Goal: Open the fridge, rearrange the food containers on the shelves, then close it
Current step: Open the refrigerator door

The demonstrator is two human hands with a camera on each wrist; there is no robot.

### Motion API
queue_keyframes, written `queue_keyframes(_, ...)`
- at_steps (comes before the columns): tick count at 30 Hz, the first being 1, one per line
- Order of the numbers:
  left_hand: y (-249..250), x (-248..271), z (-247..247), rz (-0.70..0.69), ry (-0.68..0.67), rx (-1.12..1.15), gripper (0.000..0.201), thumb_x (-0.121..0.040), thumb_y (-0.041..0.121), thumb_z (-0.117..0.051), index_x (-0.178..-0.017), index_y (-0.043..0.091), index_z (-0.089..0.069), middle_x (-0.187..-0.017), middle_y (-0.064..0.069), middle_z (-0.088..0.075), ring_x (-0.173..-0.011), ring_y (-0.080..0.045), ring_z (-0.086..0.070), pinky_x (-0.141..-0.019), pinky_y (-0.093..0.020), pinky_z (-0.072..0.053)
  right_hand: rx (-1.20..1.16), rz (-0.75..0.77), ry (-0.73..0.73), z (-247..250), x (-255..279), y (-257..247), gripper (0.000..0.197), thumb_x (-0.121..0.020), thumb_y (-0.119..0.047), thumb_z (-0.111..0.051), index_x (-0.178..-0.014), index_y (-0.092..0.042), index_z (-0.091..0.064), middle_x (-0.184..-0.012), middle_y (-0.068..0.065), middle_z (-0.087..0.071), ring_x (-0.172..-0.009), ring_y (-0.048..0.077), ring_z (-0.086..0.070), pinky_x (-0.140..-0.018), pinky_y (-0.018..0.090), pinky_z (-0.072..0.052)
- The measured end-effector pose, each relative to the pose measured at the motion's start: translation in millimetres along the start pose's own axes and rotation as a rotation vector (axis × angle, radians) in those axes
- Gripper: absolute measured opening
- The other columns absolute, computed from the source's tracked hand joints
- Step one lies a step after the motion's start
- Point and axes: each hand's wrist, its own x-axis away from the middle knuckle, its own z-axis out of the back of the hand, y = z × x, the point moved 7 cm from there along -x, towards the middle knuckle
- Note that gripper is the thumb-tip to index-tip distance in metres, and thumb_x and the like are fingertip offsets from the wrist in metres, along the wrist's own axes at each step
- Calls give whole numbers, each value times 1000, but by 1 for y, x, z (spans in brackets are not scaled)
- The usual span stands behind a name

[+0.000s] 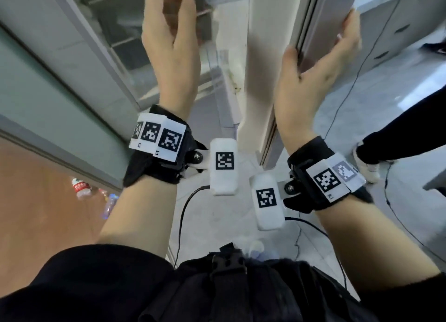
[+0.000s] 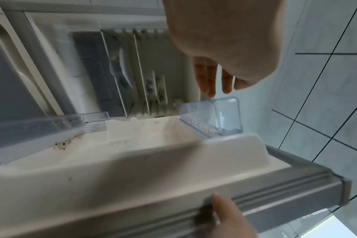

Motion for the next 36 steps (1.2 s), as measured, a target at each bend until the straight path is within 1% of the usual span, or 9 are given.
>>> queue_keyframes(5,-11,-2,-59,-41,-274,-68,15,-95,22,-44,-107,15,-51,-93,-16,-52,-82,-23,-51,-73,-22,-40,145,-61,53,22,-10,24,78,-75,1,-56,-143,6,-20,-150,25,-25,-141,29,-25,-117,38,-11)
queue_keyframes(9,-15,0,-109,-90,-411,-108,32,-97,24,-43,-108,-5,-52,-102,-38,-56,-92,-53,-54,-78,-32,-40,176,-96,10,27,-29,47,88,-74,-4,-58,-146,7,-7,-156,29,-5,-145,29,-13,-120,50,-10)
queue_keyframes(14,-17,-12,-154,-117,-378,-166,33,-93,30,-55,-108,1,-55,-104,-29,-61,-99,-41,-57,-86,-30,-41,274,-90,2,36,-61,76,89,-81,-14,-60,-143,12,-3,-154,35,3,-146,40,-6,-120,50,-11)
queue_keyframes(18,-9,-17,-199,-165,-341,-134,36,-84,41,-65,-111,34,-42,-121,-15,-57,-118,-28,-51,-104,-48,-41,316,-56,-24,44,-102,103,86,-82,-18,-57,-142,15,-5,-151,39,4,-145,45,-6,-118,56,-19)
queue_keyframes(22,-13,-22,-242,-192,-370,-186,44,-87,43,-61,-121,18,-51,-130,-16,-53,-126,-30,-45,-109,-50,-36,199,-54,-107,43,-146,133,79,-84,-11,-58,-145,7,-11,-152,34,15,-145,44,-5,-103,37,-49)
queue_keyframes(25,-20,-27,-270,-198,-389,-258,46,-92,41,-53,-126,11,-52,-133,-12,-50,-128,-24,-42,-110,-42,-34,189,-72,-140,45,-176,153,73,-85,-13,-57,-145,3,-20,-154,28,9,-145,39,-12,-103,33,-49)
queue_keyframes(28,-21,-32,-295,-219,-396,-315,40,-93,37,-50,-123,11,-55,-129,-11,-55,-124,-27,-47,-107,-47,-37,204,-110,-132,51,-206,171,67,-85,-15,-53,-144,1,-25,-153,22,-15,-142,35,-18,-106,9,-34)
queue_keyframes(32,-19,-37,-325,-256,-403,-401,38,-93,31,-50,-122,8,-55,-125,-10,-59,-120,-29,-50,-103,-51,-38,167,-173,-178,51,-235,189,67,-86,-21,-48,-144,-1,-21,-150,18,-27,-141,29,-24,-118,43,-24)
queue_keyframes(36,-17,-43,-350,-250,-424,-439,39,-90,29,-50,-122,7,-55,-126,-12,-58,-122,-31,-48,-105,-49,-36,177,-202,-204,48,-258,200,68,-87,-21,-46,-146,-3,-18,-153,15,-23,-142,25,-22,-110,20,-16)
